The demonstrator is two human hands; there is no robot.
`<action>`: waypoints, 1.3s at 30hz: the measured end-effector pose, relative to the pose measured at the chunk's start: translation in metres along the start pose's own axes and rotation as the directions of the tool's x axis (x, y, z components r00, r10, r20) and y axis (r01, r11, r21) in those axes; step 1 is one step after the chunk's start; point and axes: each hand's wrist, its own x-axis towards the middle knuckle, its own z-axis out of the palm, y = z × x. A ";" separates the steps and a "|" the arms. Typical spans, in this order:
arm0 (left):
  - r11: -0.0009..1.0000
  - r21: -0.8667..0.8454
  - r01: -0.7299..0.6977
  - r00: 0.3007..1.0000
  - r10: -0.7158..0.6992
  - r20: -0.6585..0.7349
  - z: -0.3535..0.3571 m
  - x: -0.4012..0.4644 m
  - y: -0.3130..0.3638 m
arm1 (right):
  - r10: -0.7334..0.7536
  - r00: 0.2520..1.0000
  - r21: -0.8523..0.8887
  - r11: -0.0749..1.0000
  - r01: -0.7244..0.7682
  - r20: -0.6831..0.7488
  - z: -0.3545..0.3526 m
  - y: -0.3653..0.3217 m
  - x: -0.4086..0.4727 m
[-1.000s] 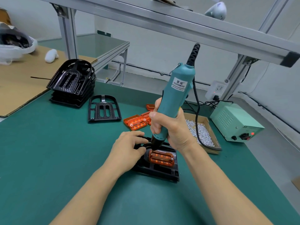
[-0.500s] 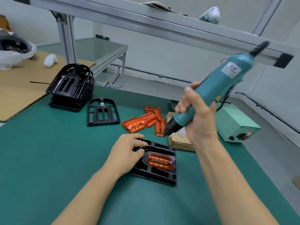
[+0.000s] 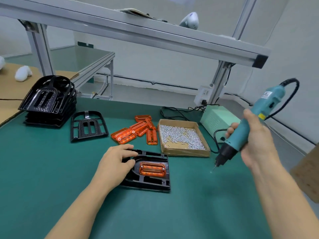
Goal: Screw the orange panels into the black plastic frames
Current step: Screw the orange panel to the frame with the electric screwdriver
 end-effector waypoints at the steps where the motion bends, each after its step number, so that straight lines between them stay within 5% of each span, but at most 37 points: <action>1: 1.000 -0.003 -0.001 1.000 0.001 -0.004 0.000 0.000 0.000 | 0.038 0.999 -0.072 0.997 -0.038 -0.005 -0.009 0.001 0.001; 7: 1.000 -0.010 -0.003 1.000 0.003 -0.009 0.000 -0.002 -0.002 | 0.224 0.971 -0.589 0.776 -0.227 -0.079 -0.060 0.014 0.007; 12: 1.000 -0.007 0.000 1.000 0.000 -0.005 -0.001 -0.002 -0.001 | 0.281 0.951 -0.945 0.255 -0.204 -0.130 -0.080 0.029 0.011; 15: 1.000 -0.004 -0.001 1.000 0.001 -0.004 -0.001 -0.003 0.000 | 0.270 0.955 -0.990 -0.098 -0.100 -0.123 -0.081 0.043 0.016; 18: 1.000 -0.014 0.003 1.000 -0.003 -0.003 -0.001 -0.003 0.000 | 0.236 0.964 -0.948 -0.315 -0.043 -0.122 -0.077 0.055 0.021; 25: 1.000 -0.017 0.010 1.000 -0.010 -0.008 -0.001 -0.003 0.001 | 0.206 0.971 -0.875 -0.485 -0.004 -0.118 -0.066 0.069 0.034; 39: 1.000 -0.027 0.008 1.000 -0.008 -0.012 0.000 -0.002 -0.001 | 0.198 0.976 -0.870 -0.492 0.016 -0.094 -0.071 0.071 0.026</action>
